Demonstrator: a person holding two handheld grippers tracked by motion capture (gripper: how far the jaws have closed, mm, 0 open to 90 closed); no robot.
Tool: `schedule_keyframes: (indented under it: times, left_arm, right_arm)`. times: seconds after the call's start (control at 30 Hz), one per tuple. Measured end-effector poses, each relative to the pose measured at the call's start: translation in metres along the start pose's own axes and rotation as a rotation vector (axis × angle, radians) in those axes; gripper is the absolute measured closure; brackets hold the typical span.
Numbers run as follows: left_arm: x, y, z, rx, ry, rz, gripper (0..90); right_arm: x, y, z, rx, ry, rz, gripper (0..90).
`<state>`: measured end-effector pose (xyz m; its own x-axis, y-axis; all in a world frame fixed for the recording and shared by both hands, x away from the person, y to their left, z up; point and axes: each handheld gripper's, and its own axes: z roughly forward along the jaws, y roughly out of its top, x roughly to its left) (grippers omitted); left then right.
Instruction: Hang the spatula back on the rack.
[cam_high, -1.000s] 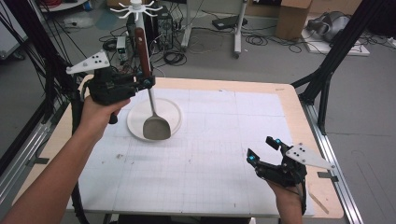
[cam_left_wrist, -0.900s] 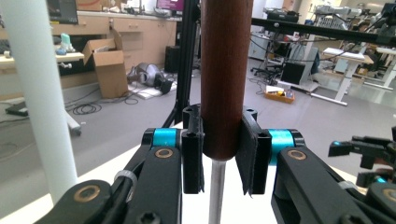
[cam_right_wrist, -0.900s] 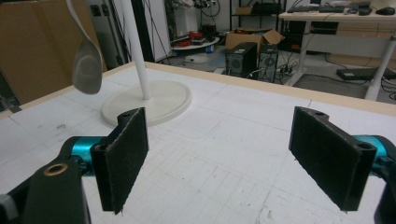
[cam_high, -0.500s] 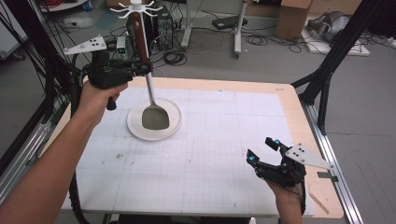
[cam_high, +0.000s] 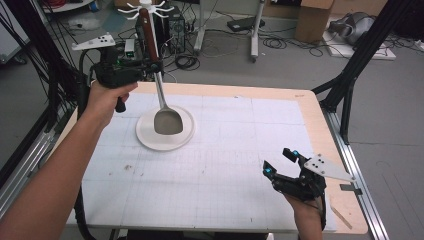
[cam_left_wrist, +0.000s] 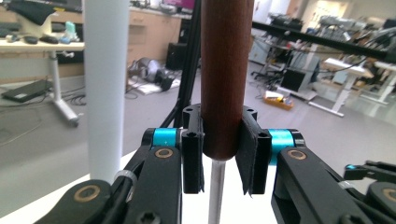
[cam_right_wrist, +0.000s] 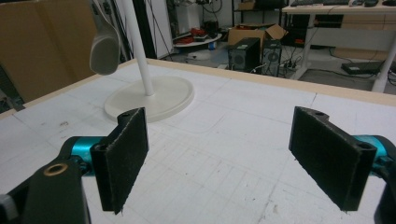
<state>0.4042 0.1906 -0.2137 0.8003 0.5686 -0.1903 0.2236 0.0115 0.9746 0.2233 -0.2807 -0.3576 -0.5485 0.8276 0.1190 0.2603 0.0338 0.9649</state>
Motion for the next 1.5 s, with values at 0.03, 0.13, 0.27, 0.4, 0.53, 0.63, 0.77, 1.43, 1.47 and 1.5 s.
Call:
schedule_keyframes:
  times: [0.03, 0.13, 0.27, 0.4, 0.53, 0.63, 0.77, 1.43, 1.47, 1.5]
  left_arm:
    - [0.001, -0.001, 0.001, 0.007, 0.001, 0.003, 73.5]
    - [-0.001, -0.001, 0.002, 0.007, 0.010, 0.005, 73.4]
    - [-0.003, -0.002, 0.003, 0.009, 0.033, -0.002, 72.8]
    - [-0.007, -0.006, -0.003, -0.030, 0.075, 0.010, 58.9]
    - [-0.010, -0.016, -0.019, -0.073, 0.141, 0.072, 44.7]
    - [-0.012, -0.026, -0.032, -0.098, 0.148, 0.081, 40.1]
    - [-0.017, -0.046, -0.049, -0.104, 0.127, 0.084, 29.1]
    - [-0.056, -0.168, -0.104, -0.020, 0.151, 0.116, 14.5]
    - [-0.056, -0.171, -0.106, -0.018, 0.152, 0.114, 14.8]
    - [-0.057, -0.178, -0.109, -0.022, 0.157, 0.102, 15.1]
  right_arm:
    - [0.000, 0.000, 0.000, 0.000, 0.000, 0.001, 18.5]
    - [0.000, -0.001, 0.000, 0.002, 0.002, 0.004, 18.5]
    - [-0.002, -0.001, 0.000, 0.002, 0.001, 0.006, 18.5]
    - [-0.002, -0.002, -0.002, 0.002, 0.001, 0.005, 18.5]
    - [-0.005, -0.004, -0.005, 0.007, -0.010, 0.009, 18.5]
    - [-0.007, -0.005, -0.008, 0.005, -0.019, 0.016, 18.5]
    - [-0.011, -0.005, -0.012, 0.005, -0.037, 0.022, 18.5]
    - [-0.025, -0.026, -0.028, 0.093, -0.125, 0.022, 18.5]
    - [-0.024, -0.026, -0.027, 0.094, -0.122, 0.018, 18.5]
    - [-0.024, -0.026, -0.026, 0.097, -0.120, 0.017, 18.5]
